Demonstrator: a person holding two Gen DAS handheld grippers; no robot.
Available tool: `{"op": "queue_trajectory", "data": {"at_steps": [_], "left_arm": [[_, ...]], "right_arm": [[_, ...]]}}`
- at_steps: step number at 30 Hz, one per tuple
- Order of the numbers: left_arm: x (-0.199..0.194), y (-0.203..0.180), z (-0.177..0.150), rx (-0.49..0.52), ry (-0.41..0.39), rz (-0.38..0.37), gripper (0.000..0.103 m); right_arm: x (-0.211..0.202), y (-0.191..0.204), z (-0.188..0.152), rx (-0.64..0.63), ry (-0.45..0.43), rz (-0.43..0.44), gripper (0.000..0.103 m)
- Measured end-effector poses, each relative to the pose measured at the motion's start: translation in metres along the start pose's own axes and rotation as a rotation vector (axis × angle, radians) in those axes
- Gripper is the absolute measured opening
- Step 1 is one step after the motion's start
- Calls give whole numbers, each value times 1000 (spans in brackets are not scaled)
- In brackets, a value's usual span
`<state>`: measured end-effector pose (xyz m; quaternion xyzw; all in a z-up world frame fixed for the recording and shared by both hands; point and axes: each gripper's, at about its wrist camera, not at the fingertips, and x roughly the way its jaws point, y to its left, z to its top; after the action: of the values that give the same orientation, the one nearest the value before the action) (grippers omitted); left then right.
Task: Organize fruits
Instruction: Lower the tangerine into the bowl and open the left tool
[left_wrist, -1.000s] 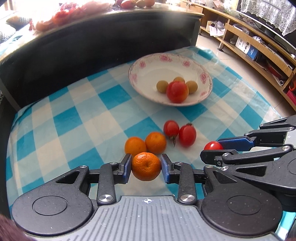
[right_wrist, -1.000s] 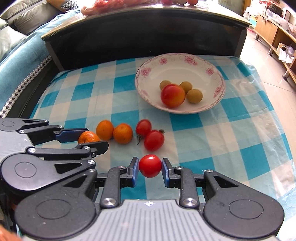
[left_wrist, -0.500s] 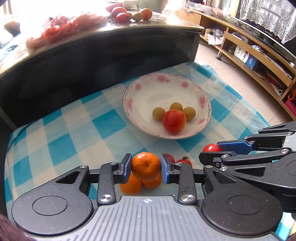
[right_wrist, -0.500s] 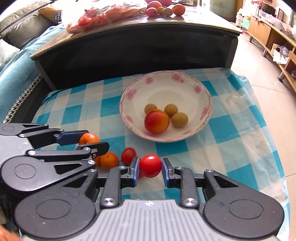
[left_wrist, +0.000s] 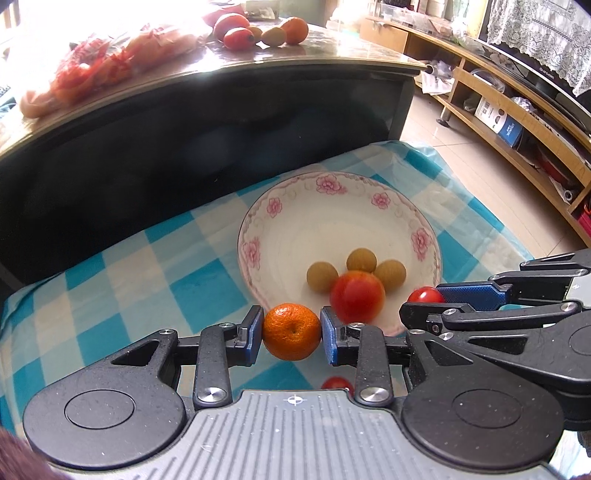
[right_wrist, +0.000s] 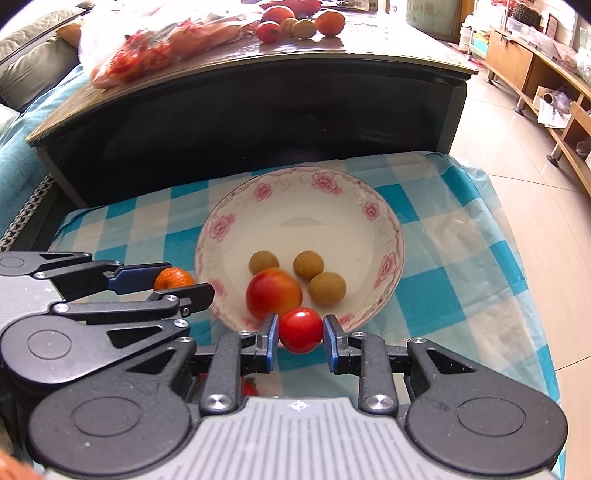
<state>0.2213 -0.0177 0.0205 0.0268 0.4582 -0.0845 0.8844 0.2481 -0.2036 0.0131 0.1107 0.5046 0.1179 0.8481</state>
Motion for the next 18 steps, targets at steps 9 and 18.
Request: {"op": "queue_trajectory", "data": {"at_steps": [9, 18], "left_arm": [[17, 2, 9, -13, 13, 4, 40], [25, 3, 15, -22, 17, -1, 40]], "right_arm": [[16, -4, 11, -14, 9, -16, 31], [23, -9, 17, 3, -3, -31, 31]]}}
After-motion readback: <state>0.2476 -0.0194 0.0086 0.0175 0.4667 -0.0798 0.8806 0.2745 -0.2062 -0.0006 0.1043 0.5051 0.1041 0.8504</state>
